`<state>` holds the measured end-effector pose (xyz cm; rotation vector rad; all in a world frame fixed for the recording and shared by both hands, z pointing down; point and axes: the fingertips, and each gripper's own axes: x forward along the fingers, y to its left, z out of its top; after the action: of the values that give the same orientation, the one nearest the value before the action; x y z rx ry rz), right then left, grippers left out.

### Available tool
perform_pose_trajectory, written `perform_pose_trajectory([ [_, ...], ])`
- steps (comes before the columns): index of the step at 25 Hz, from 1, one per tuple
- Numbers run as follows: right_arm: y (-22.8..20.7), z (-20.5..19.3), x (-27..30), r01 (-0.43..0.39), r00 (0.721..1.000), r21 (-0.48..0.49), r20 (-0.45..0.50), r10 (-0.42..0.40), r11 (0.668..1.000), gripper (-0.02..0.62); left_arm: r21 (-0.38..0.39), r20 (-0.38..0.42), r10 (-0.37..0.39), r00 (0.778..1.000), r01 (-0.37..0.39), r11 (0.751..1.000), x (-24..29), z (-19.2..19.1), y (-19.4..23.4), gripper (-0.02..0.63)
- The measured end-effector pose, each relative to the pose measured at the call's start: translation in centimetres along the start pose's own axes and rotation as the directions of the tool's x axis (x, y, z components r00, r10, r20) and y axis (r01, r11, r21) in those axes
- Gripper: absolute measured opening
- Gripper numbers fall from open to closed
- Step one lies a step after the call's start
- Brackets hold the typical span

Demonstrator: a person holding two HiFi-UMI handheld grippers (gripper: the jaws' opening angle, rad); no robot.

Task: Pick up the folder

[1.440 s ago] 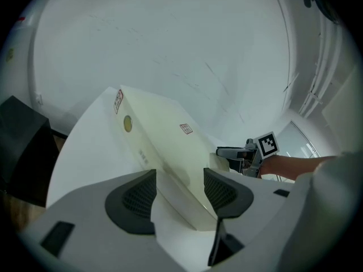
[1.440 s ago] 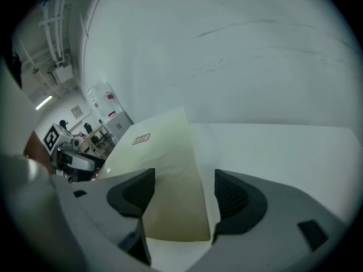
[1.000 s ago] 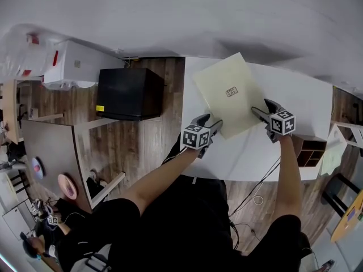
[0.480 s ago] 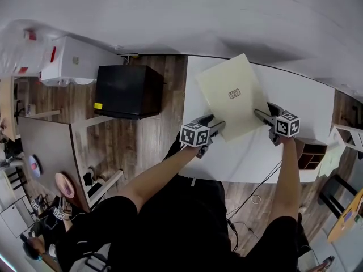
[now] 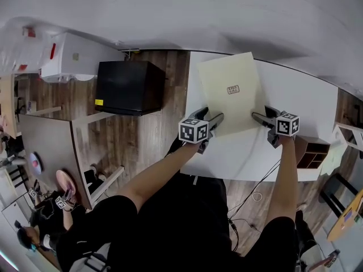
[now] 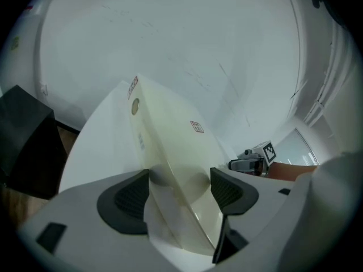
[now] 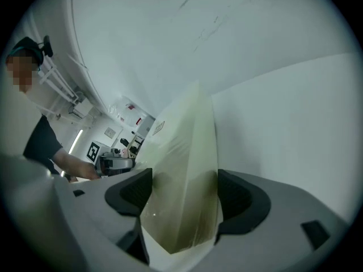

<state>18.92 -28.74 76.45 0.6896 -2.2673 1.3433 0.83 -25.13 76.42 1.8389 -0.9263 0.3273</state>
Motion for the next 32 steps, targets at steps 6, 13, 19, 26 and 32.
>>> perform_pose_trajectory([
  [6,0.2,-0.2,0.2,0.002,0.999,0.026,0.042,-0.003,1.000,0.336,-0.073,-0.022,0.062,0.998,-0.064,0.995,-0.3,0.3,0.8,0.377],
  [13,0.5,0.1,0.3,0.026,0.996,0.022,0.087,-0.028,0.999,0.336,-0.149,0.004,0.022,1.000,-0.021,0.989,0.4,-0.6,1.1,0.360],
  [19,1.6,-1.0,0.8,0.072,0.987,0.036,0.142,-0.077,0.997,0.334,-0.091,-0.006,0.061,0.998,-0.061,0.994,-1.0,0.4,1.2,0.356],
  [26,4.2,-2.6,1.6,0.088,0.966,0.060,0.239,-0.100,0.994,0.334,-0.065,0.027,0.082,0.996,-0.080,0.995,-3.3,-0.7,2.2,0.356],
  [32,6.9,-3.8,1.4,0.107,0.949,0.063,0.291,-0.121,0.992,0.334,0.007,0.075,0.078,0.994,-0.079,0.997,-5.7,-0.5,1.7,0.356],
])
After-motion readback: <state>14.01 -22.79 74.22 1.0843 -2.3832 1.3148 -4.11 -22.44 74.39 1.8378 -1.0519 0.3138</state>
